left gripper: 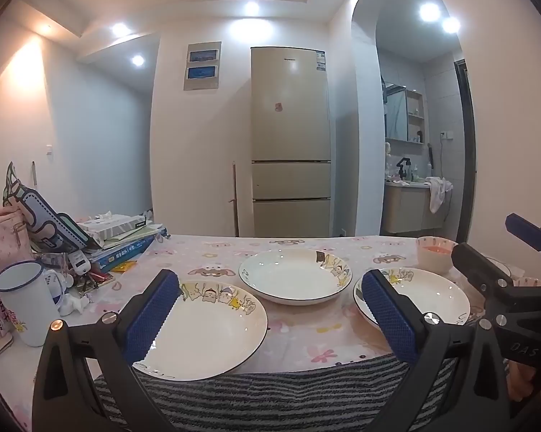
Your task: Organize plates and bowls
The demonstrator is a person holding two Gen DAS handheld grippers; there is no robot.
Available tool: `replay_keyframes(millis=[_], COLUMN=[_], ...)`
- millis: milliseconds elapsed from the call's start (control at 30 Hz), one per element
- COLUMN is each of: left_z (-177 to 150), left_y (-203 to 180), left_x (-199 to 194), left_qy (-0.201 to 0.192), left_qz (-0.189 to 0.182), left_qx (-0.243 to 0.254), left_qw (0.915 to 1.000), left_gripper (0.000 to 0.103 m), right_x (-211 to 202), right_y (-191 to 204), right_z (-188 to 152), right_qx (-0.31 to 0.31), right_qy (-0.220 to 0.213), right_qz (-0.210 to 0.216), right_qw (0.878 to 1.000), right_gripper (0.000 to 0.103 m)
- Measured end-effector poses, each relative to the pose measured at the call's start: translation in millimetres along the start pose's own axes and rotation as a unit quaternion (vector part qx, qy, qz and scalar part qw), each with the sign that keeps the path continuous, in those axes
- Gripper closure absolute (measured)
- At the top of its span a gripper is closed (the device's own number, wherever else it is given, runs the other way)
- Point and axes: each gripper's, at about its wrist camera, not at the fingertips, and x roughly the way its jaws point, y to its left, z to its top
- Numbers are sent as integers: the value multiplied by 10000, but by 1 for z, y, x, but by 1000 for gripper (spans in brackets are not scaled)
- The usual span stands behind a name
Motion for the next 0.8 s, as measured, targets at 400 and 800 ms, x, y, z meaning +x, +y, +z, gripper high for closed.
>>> replay_keyframes(millis=[400,800], left_z=[4,4], left_y=[4,3], left_x=[-3,-3], left_qy=[9,-3], left_qz=[8,11], left_qx=[36,46], left_qw=[10000,10000], left_gripper=[0,0], right_x=[-3,-2], right_y=[0,1], right_z=[-1,-1], right_qx=[11,10], right_qy=[-33,-7], right_qz=[-8,-11], right_qw=[10000,10000], right_gripper=[0,0])
